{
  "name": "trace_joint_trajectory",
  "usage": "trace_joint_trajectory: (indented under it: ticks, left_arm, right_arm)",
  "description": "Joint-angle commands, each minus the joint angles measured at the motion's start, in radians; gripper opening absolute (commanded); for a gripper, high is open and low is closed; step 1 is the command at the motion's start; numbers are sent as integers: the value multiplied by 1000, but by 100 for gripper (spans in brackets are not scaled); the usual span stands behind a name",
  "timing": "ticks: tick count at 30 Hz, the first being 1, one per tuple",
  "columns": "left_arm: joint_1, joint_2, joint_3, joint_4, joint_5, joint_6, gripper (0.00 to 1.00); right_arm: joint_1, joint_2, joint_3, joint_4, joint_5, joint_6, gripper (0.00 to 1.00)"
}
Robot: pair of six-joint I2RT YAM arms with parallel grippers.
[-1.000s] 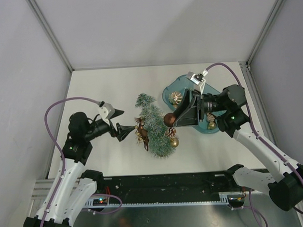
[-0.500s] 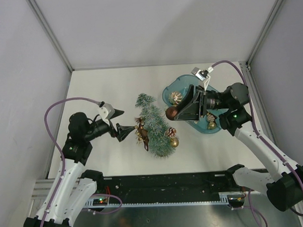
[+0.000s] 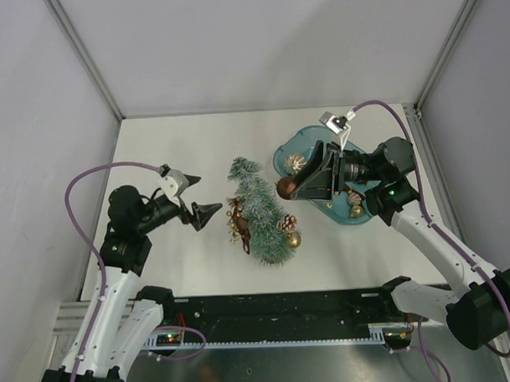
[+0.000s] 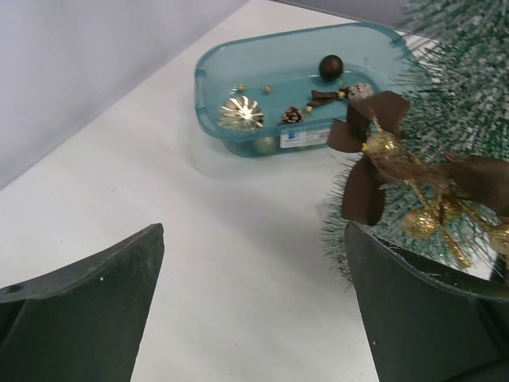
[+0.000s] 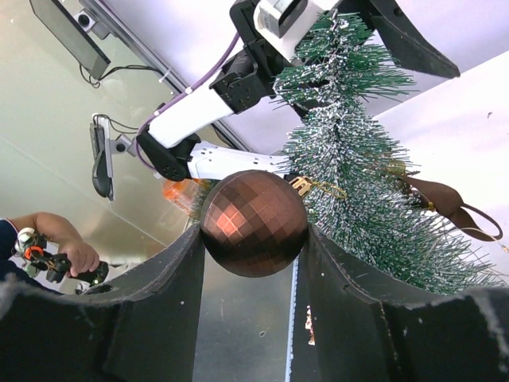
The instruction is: Decorate the small christmas tree
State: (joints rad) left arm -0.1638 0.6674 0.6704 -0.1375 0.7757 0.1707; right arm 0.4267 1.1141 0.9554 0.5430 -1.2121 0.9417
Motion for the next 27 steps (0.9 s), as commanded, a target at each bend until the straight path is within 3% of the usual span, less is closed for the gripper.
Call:
trace_joint_trajectory:
  ticks: [1, 11, 27]
  left_arm:
    - [24, -2, 77, 1, -84, 100, 100]
    - [25, 32, 145, 20, -169, 152, 100]
    - [-33, 126, 229, 128, -16, 19, 100]
  right_arm:
    - [-1, 2, 20, 68, 6, 0, 39]
    - [12, -11, 19, 42, 6, -25, 38]
    - [74, -41, 19, -127, 53, -177, 36]
